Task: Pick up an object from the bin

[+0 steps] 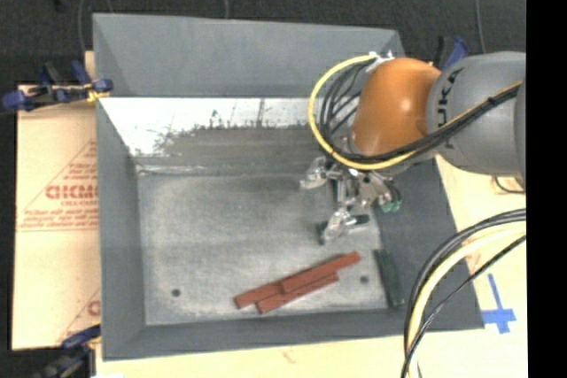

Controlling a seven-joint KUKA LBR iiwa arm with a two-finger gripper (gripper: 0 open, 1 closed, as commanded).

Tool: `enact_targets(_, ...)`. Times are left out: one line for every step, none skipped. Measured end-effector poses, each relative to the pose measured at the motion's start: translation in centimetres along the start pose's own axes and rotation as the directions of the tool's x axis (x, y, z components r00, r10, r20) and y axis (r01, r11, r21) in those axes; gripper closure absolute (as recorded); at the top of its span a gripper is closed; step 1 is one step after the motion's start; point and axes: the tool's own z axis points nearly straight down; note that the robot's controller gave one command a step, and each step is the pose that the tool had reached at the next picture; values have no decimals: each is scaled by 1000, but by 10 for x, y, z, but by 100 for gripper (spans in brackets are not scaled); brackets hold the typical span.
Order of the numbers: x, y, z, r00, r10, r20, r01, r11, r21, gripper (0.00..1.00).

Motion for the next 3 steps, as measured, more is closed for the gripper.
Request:
enact_targets(63,-23,4,1000,-23,2,23,1000,1,100)
enact_targets(63,-23,4,1000,-22,2,22,1000,1,100)
enact_targets(48,-42,5,998,-54,-10,54,998,-12,100)
